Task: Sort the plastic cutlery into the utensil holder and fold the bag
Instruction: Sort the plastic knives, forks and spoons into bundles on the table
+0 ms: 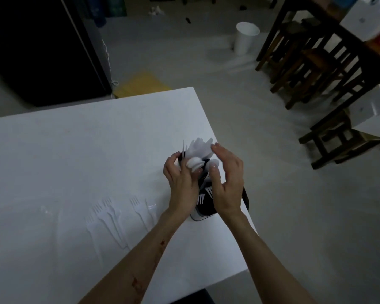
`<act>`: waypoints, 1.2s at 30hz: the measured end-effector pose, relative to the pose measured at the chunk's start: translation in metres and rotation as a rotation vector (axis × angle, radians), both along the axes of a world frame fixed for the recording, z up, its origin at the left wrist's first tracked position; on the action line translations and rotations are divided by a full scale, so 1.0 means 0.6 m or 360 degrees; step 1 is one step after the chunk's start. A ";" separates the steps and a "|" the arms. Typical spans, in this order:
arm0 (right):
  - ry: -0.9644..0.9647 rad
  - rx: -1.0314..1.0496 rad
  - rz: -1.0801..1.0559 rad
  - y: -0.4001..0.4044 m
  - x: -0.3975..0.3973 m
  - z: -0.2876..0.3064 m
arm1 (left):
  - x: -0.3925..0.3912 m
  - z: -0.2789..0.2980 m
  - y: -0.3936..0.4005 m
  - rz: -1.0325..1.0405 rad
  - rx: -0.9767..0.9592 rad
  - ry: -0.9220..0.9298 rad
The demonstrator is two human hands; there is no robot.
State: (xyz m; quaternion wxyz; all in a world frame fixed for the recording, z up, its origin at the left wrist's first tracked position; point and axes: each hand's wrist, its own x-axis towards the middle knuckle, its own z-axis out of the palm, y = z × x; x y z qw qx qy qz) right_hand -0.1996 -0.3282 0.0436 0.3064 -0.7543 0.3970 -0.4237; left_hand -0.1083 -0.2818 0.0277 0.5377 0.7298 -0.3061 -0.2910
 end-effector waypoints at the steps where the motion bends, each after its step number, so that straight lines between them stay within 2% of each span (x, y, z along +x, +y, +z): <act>1: 0.0090 -0.0118 0.0133 -0.002 0.000 -0.001 | 0.001 0.002 0.002 -0.0040 0.0018 0.0053; 3: 0.0278 -0.0283 0.0344 -0.004 -0.001 -0.007 | 0.005 -0.002 0.009 -0.0174 0.0085 -0.0126; 6: 0.0454 -0.0332 0.0426 -0.002 -0.007 -0.028 | 0.010 -0.018 0.018 -0.0389 0.0216 -0.0403; 10: 0.0571 -0.0281 0.0427 -0.005 -0.012 -0.038 | 0.022 -0.020 0.040 -0.0553 0.0045 -0.0231; 14: 0.0455 -0.0301 0.0397 0.004 0.001 -0.022 | 0.044 -0.017 0.075 -0.0455 -0.0062 -0.0163; 18: 0.0266 -0.0489 0.0395 0.053 0.049 -0.001 | 0.074 -0.035 0.133 -0.0083 -0.0029 -0.0191; 21: 0.0293 -0.0321 0.0608 0.120 0.085 -0.028 | 0.100 -0.053 0.188 0.0198 0.0060 -0.0127; 24: 0.0783 0.0152 0.0634 0.181 0.104 -0.087 | 0.122 -0.073 0.242 0.0352 0.0239 -0.0061; 26: 0.1201 0.0590 0.0417 0.202 0.105 -0.122 | 0.133 -0.085 0.272 0.0353 0.0320 -0.0048; 28: 0.1455 0.0845 0.0268 0.215 0.098 -0.141 | 0.139 -0.092 0.294 0.0309 0.0353 0.0006; 30: 0.1444 0.0964 0.0179 0.224 0.095 -0.151 | 0.143 -0.098 0.309 0.0272 0.0383 0.0038; 33: 0.1387 0.0972 0.0126 0.234 0.095 -0.154 | 0.144 -0.100 0.320 0.0243 0.0451 0.0078; 36: 0.1085 0.0933 -0.0095 0.245 0.095 -0.146 | 0.145 -0.097 0.322 0.0178 0.0527 0.0122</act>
